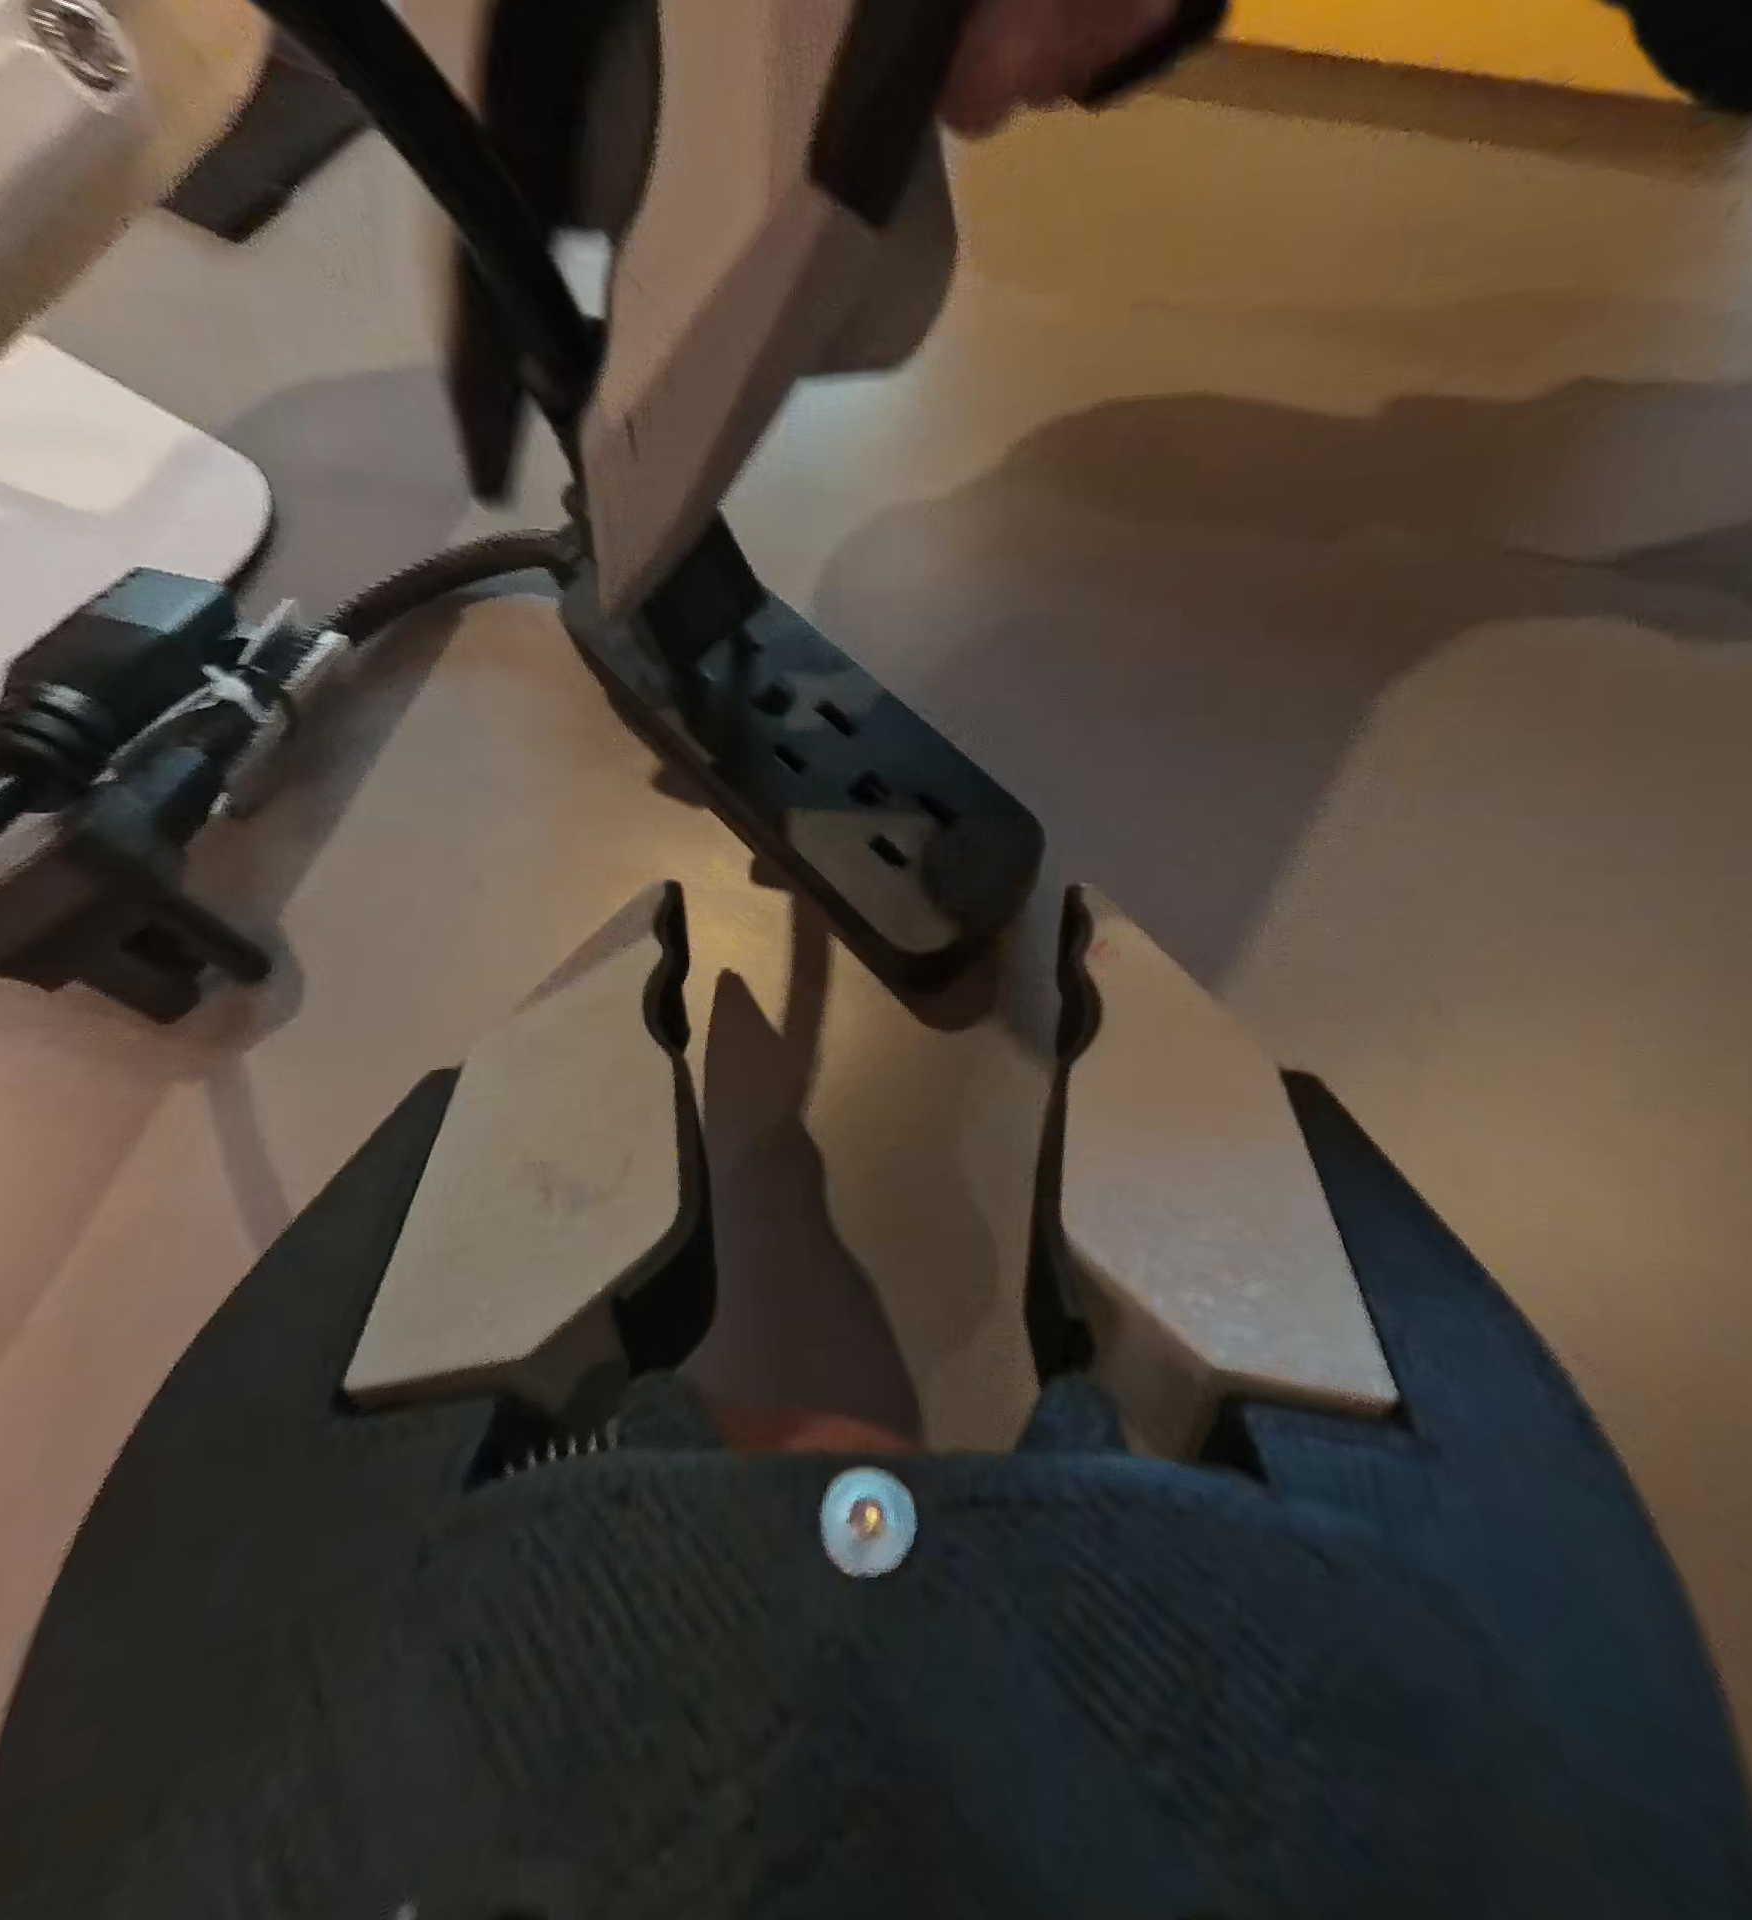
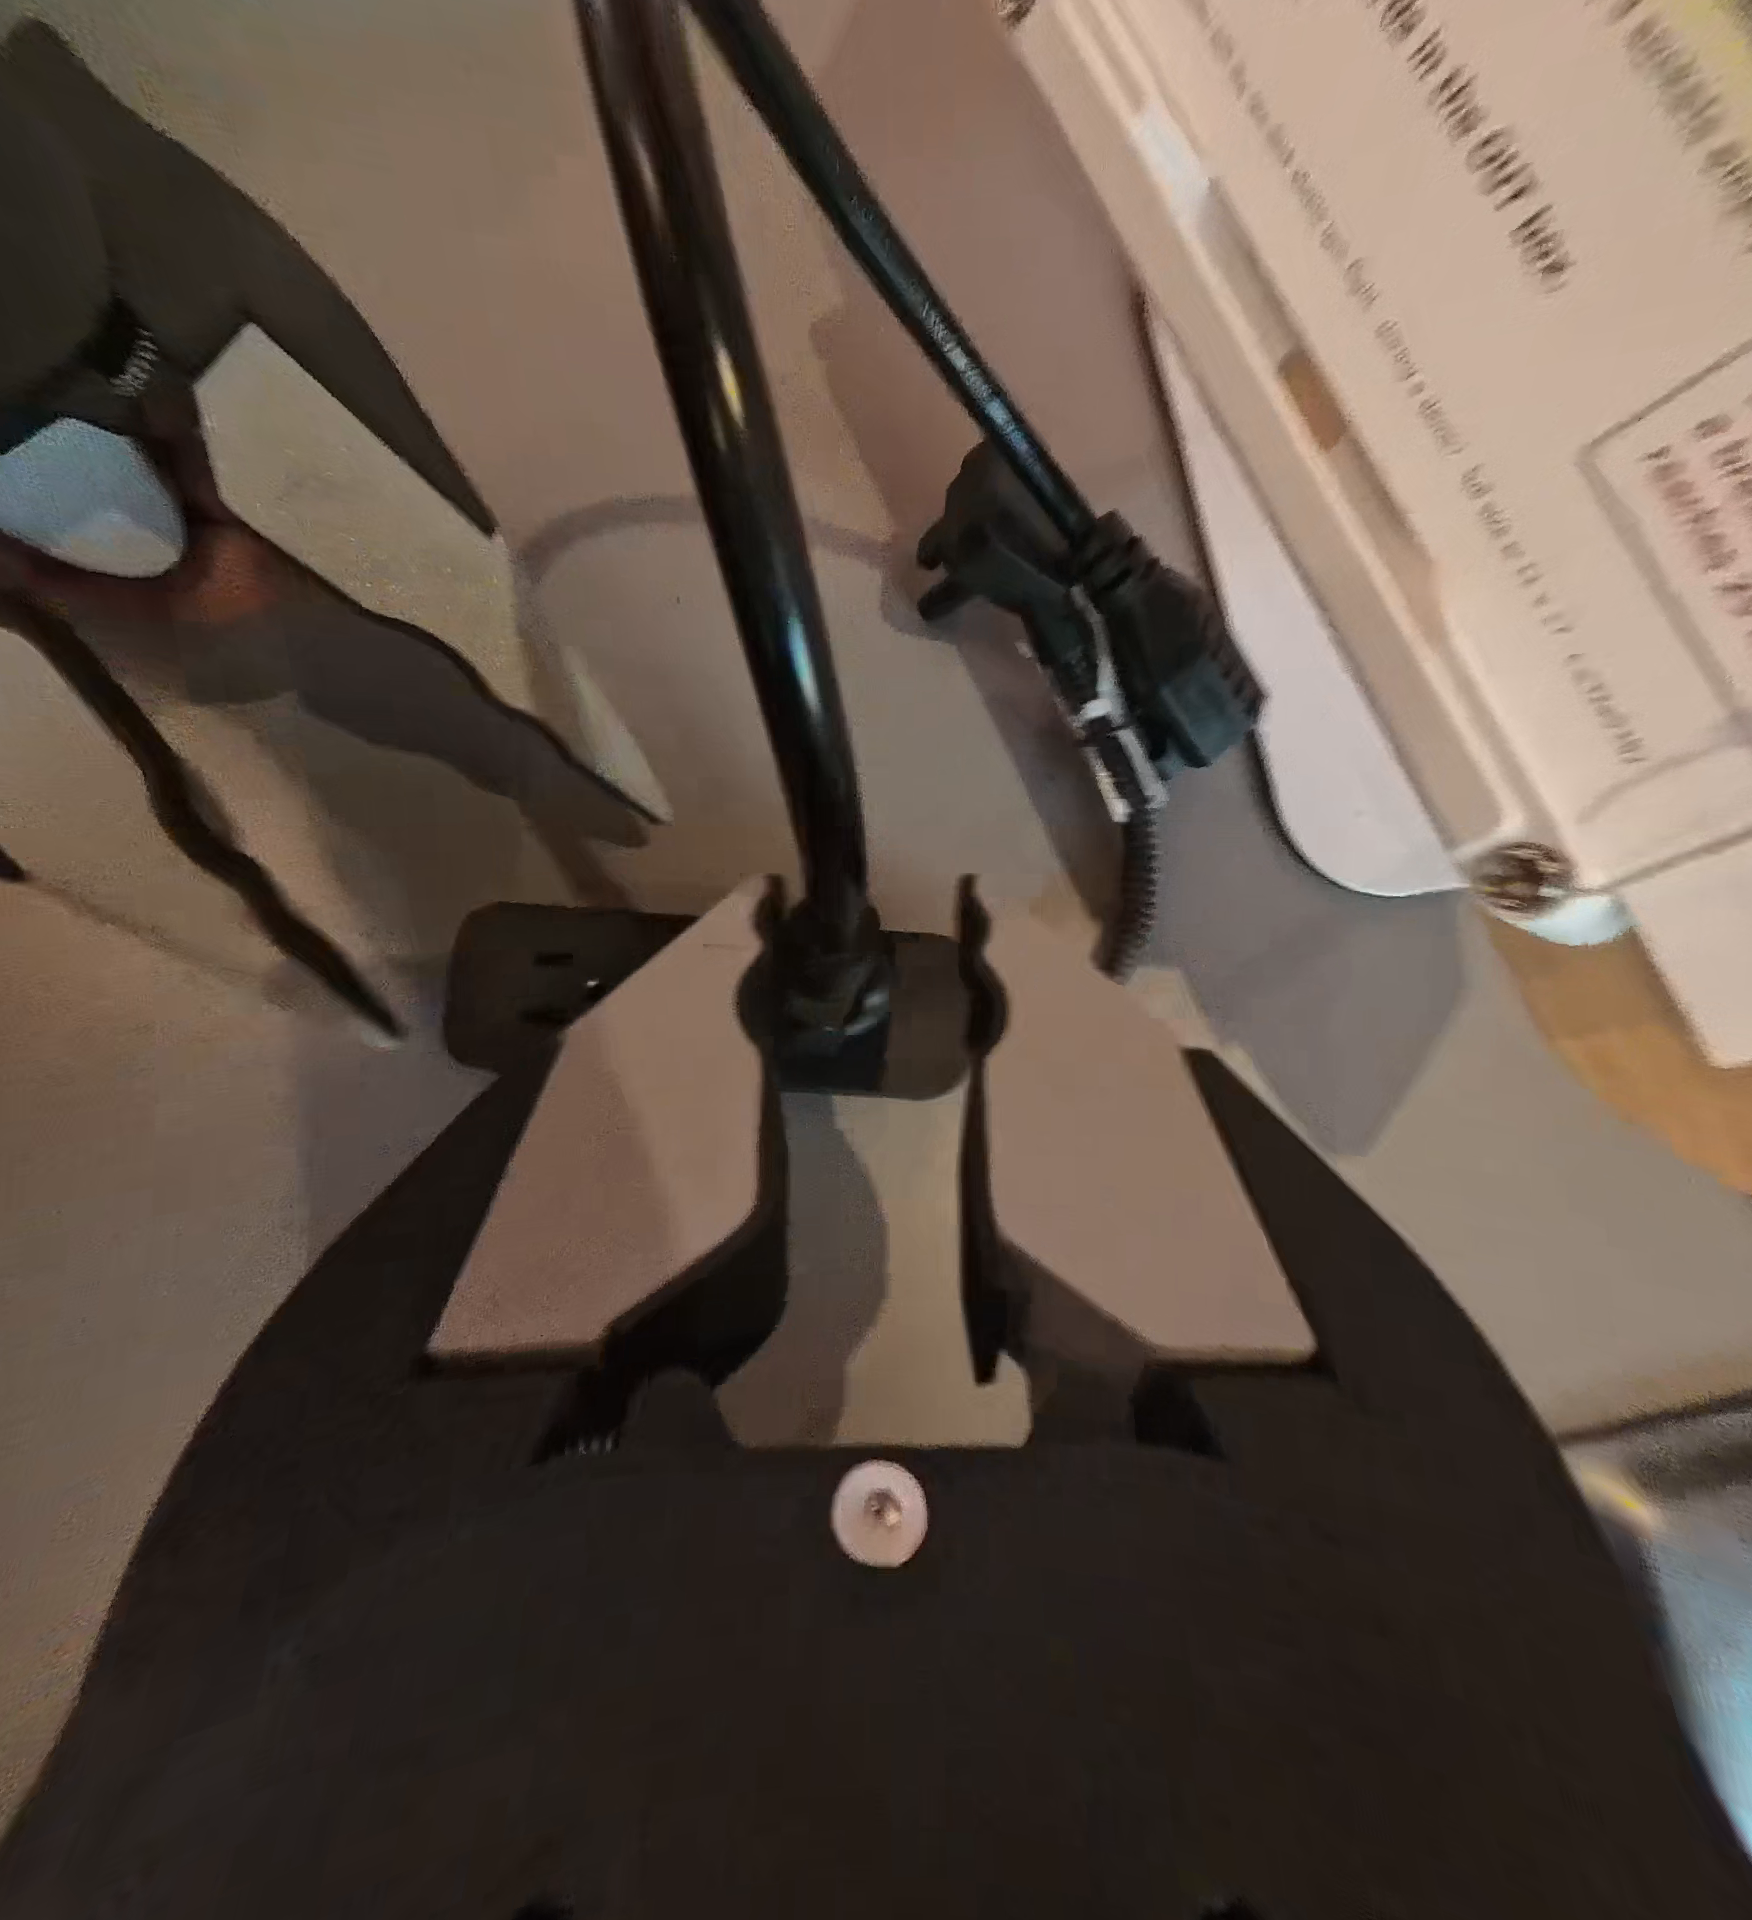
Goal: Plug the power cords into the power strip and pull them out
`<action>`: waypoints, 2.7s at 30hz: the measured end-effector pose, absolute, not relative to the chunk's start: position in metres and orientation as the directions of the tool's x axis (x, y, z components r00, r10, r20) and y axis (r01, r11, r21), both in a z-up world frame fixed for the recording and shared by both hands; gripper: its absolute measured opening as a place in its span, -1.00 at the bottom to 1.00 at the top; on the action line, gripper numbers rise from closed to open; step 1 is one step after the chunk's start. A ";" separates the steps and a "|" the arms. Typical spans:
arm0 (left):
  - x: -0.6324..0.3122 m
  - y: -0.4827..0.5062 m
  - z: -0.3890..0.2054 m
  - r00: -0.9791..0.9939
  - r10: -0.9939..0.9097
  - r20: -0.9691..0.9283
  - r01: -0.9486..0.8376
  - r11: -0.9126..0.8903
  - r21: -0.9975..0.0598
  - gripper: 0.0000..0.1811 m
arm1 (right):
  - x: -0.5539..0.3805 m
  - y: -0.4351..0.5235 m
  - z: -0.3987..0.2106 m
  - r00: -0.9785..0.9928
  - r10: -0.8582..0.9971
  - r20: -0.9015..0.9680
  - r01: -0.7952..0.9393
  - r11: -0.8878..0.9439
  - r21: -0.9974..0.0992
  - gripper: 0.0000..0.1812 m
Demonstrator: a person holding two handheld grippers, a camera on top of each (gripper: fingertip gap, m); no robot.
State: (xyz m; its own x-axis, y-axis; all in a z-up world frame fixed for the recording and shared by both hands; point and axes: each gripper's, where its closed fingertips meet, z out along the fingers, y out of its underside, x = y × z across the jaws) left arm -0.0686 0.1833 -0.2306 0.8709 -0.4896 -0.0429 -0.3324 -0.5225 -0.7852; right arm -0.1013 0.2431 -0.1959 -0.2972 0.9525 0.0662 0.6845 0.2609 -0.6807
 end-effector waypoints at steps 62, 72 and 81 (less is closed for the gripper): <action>-0.077 0.171 -0.223 0.783 -0.622 0.011 -0.339 -0.441 -0.831 -0.72 | -0.070 0.189 -0.178 -0.346 0.932 0.104 0.492 0.275 -0.826 -0.84; -0.081 0.174 -0.223 0.798 -0.603 -0.001 -0.336 -0.443 -0.831 -0.72 | -0.073 0.190 -0.176 -0.407 0.894 0.185 0.681 0.432 -0.591 -0.89; -0.084 0.172 -0.224 0.800 -0.600 -0.002 -0.337 -0.446 -0.829 -0.73 | -0.081 0.189 -0.157 -0.372 0.925 0.073 0.711 0.335 -0.618 -0.89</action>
